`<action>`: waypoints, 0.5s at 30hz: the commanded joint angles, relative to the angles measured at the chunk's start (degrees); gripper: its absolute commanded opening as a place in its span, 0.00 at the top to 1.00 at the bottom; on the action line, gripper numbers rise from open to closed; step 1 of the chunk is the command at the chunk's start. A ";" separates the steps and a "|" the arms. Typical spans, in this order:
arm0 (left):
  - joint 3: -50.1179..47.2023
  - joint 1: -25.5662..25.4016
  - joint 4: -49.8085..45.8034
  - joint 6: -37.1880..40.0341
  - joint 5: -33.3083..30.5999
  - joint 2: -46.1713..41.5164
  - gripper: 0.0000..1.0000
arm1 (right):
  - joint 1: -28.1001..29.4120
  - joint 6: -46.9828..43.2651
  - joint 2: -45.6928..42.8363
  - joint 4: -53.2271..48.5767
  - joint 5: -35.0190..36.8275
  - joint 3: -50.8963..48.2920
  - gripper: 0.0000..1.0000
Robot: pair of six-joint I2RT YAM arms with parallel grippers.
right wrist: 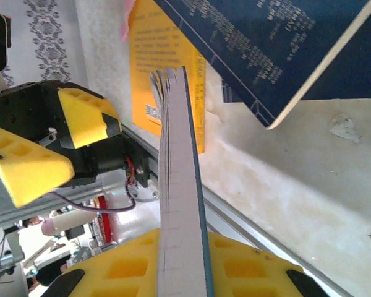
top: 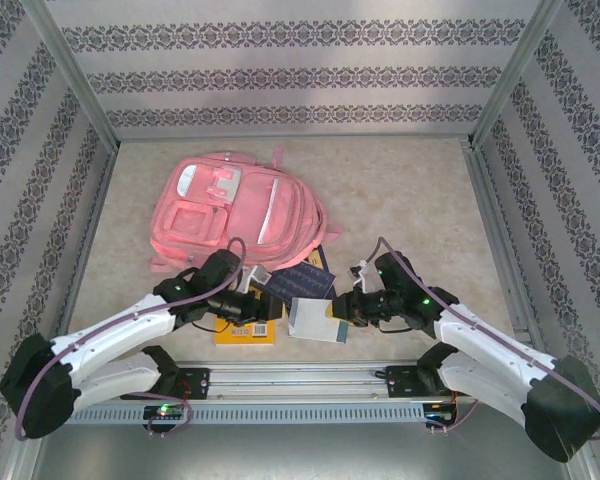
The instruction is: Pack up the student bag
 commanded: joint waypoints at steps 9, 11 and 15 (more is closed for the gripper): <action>8.27 4.61 2.08 -1.65 9.26 0.57 0.25 | -5.82 -1.55 -1.59 -0.32 -7.57 11.41 0.93; 8.30 4.72 3.82 -2.19 10.40 0.70 0.24 | -6.52 -1.22 -1.33 1.51 -8.23 12.18 0.93; 8.28 4.96 8.18 -3.91 13.13 0.99 0.26 | -7.41 0.67 -1.06 5.68 -9.98 13.16 0.93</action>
